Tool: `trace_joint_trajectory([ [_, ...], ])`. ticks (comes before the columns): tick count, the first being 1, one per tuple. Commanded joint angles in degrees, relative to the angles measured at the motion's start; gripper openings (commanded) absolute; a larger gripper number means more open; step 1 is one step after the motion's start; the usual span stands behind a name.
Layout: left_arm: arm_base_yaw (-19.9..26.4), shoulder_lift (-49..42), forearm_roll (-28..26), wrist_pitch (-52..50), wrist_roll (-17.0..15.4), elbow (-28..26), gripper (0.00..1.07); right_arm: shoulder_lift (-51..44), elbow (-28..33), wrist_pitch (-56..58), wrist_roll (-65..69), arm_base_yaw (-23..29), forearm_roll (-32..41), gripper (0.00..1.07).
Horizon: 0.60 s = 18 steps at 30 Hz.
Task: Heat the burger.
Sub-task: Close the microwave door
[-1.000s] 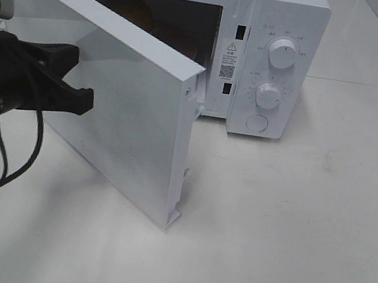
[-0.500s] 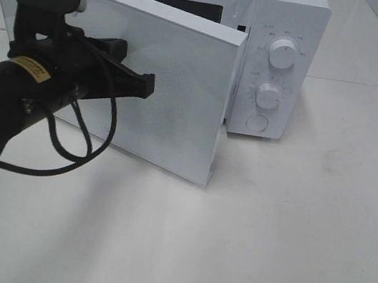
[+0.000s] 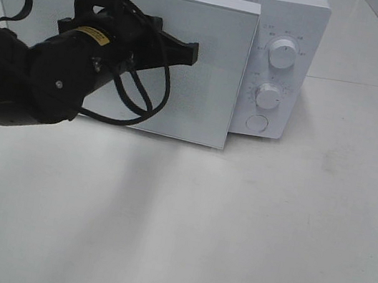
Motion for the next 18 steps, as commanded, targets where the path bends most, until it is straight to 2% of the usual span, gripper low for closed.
trace_joint_trajectory([
  [1, -0.29, 1.32, -2.41, 0.86, 2.01, -2.18, 0.00, -1.66, 0.11, 0.17, -0.92, -0.34, -0.06, 0.76],
  [2, -0.29, 2.23, -4.18, 1.15, 3.44, -3.61, 0.00, -1.66, 0.11, 0.17, -0.92, -0.34, -0.06, 0.76],
  [5, -0.29, 3.50, -6.53, 1.78, 4.18, -5.79, 0.00, -1.66, 0.11, 0.17, -0.92, -0.34, -0.06, 0.76],
  [9, -0.29, 4.47, -6.70, 2.23, 5.16, -7.85, 0.00, -1.66, 0.11, 0.17, -0.92, -0.34, -0.06, 0.76],
  [11, -0.23, 5.67, -7.16, 2.52, 8.14, -10.60, 0.00, -1.66, 0.11, 0.17, -0.92, -0.34, -0.06, 0.76],
  [18, 1.15, 7.22, -9.45, 3.84, 8.82, -13.35, 0.00, -1.66, 0.11, 0.17, -0.92, -0.34, -0.06, 0.76],
])
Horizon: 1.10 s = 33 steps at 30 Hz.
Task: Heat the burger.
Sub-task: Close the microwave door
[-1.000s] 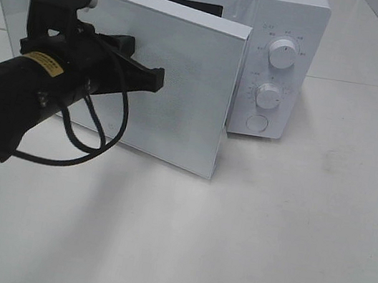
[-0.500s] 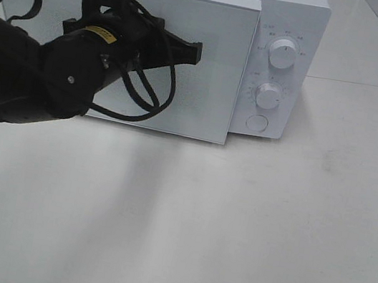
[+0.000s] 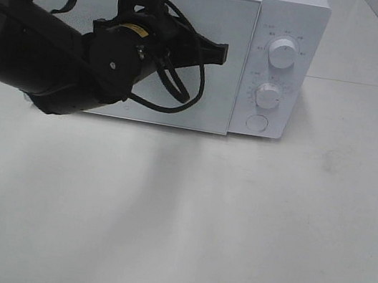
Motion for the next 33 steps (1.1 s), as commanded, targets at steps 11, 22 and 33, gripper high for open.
trace_joint_trajectory([
  [11, 4.35, 0.74, -0.40, -0.17, 1.55, -4.30, 0.00, -1.66, 0.11, 0.17, -0.92, -0.34, -0.06, 0.76],
  [22, 0.23, -3.38, -0.06, 6.02, 3.04, 1.03, 0.00, -1.66, 0.11, 0.17, -0.92, -0.34, -0.06, 0.76],
  [33, 0.29, -8.88, -0.06, 30.60, 7.39, 3.90, 0.16, -1.66, 0.11, 0.17, -0.92, -0.34, -0.06, 0.76],
])
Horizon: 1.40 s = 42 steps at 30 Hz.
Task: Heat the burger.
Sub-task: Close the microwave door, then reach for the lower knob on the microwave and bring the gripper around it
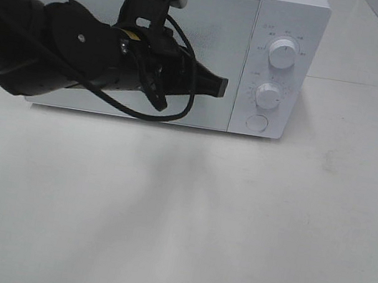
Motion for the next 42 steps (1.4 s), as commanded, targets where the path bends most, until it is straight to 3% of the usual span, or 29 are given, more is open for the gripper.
trace_joint_trajectory([
  [1, 0.23, -1.72, -0.34, 8.08, 2.35, 0.23, 0.16, -1.66, 0.11, 0.17, -0.86, -0.34, -0.06, 0.76],
  [2, 0.23, -2.18, -0.34, 11.12, 2.92, 0.23, 0.25, -1.66, 0.11, 0.17, -0.86, -0.34, -0.06, 0.76],
  [3, 0.23, -3.09, -0.29, 16.56, 2.92, 0.23, 0.46, -1.66, 0.11, 0.17, -0.86, -0.34, -0.06, 0.76],
  [4, 0.23, -3.09, -0.29, 16.56, 2.92, 0.23, 0.46, -1.66, 0.11, 0.17, -0.86, -0.34, -0.06, 0.76],
  [5, 0.23, -4.13, 0.11, 21.89, 2.86, 0.23, 0.70, -1.66, 0.11, 0.17, -0.86, -0.34, -0.06, 0.76],
  [6, 0.23, -4.13, 0.11, 21.89, 2.86, 0.23, 0.70, -1.66, 0.11, 0.17, -0.86, -0.34, -0.06, 0.76],
  [8, 0.29, -5.27, 1.32, 28.53, 2.58, 0.23, 0.97, -1.66, 0.11, 0.17, -0.86, -0.34, -0.06, 0.76],
  [10, 0.86, -5.96, 3.21, 32.77, 2.46, 0.23, 1.02, -1.66, 0.11, 0.17, -0.86, -0.34, -0.06, 0.76],
  [18, 5.16, -9.11, 9.45, 49.27, 1.09, 0.23, 1.02, -1.66, 0.11, 0.17, -0.86, -0.34, -0.06, 0.76],
  [20, 8.77, -10.37, 9.74, 53.34, -2.86, 0.23, 1.02, -1.66, 0.11, 0.17, -0.86, -0.34, -0.06, 0.76],
  [21, 8.77, -10.37, 9.74, 53.34, -2.86, 0.23, 1.02, -1.66, 0.11, 0.17, -0.86, -0.34, -0.06, 0.76],
  [22, 11.80, -11.40, 10.26, 56.09, -4.24, 0.23, 1.02, -1.66, 0.11, 0.17, -0.86, -0.34, -0.06, 0.76],
  [26, 15.24, -13.18, 12.20, 60.33, -4.24, 0.23, 1.02, -1.66, 0.11, 0.17, -0.86, -0.34, -0.06, 0.76],
  [29, 17.99, -15.36, 14.95, 64.29, -6.13, 0.23, 1.02, -1.66, 0.11, 0.17, -0.86, -0.34, -0.06, 0.76],
  [30, 19.48, -17.07, 17.53, 66.06, -9.05, 0.40, 1.02, -1.66, 0.11, 0.17, -0.86, -0.34, -0.06, 0.76],
  [32, 20.40, -18.11, 18.91, 66.41, -10.77, 0.80, 1.02, -1.66, 0.11, 0.17, -0.86, -0.34, -0.06, 0.76],
  [34, 24.12, -22.29, 23.03, 66.63, -15.24, 3.55, 1.02, -1.66, 0.11, 0.17, -0.86, -0.34, -0.06, 0.76],
  [40, 28.88, -27.27, 26.53, 66.75, -17.99, 7.16, 1.02, -1.66, 0.11, 0.17, -0.86, -0.34, -0.06, 0.76],
  [42, 33.23, -31.23, 28.59, 67.44, -19.25, 9.57, 1.02, -1.66, 0.11, 0.17, -0.86, -0.34, -0.06, 0.76],
])
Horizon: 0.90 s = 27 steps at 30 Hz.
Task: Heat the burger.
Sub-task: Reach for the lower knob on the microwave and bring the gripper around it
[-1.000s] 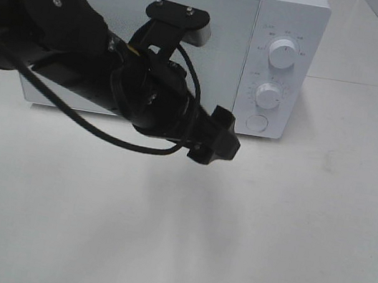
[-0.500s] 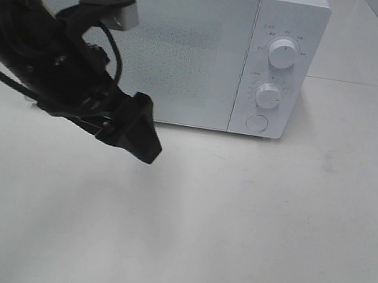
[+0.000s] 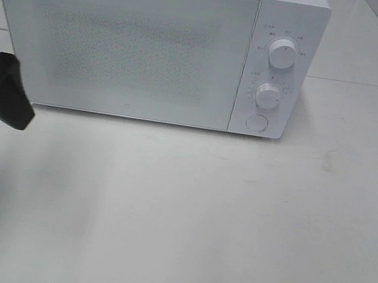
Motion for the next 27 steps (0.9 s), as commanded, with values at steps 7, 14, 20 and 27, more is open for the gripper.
trace_joint_trajectory([
  [7, 13.18, -11.29, 5.84, 6.30, -1.89, 4.07, 1.02, -1.66, 0.11, 0.11, -0.80, -0.34, -0.06, 0.76],
  [14, 19.48, -21.66, 6.99, 6.93, -3.32, 9.11, 1.02, -1.66, 0.11, 0.11, -0.80, -0.34, -0.06, 0.76],
  [20, 19.60, -27.56, 9.00, 6.70, -5.04, 14.04, 1.02, -1.66, 0.11, 0.11, -0.80, -0.34, -0.06, 0.76],
  [27, 19.60, -40.91, 13.58, 6.65, -8.94, 20.57, 1.02, -1.66, 0.11, 0.11, -0.80, -0.34, -0.06, 0.76],
])
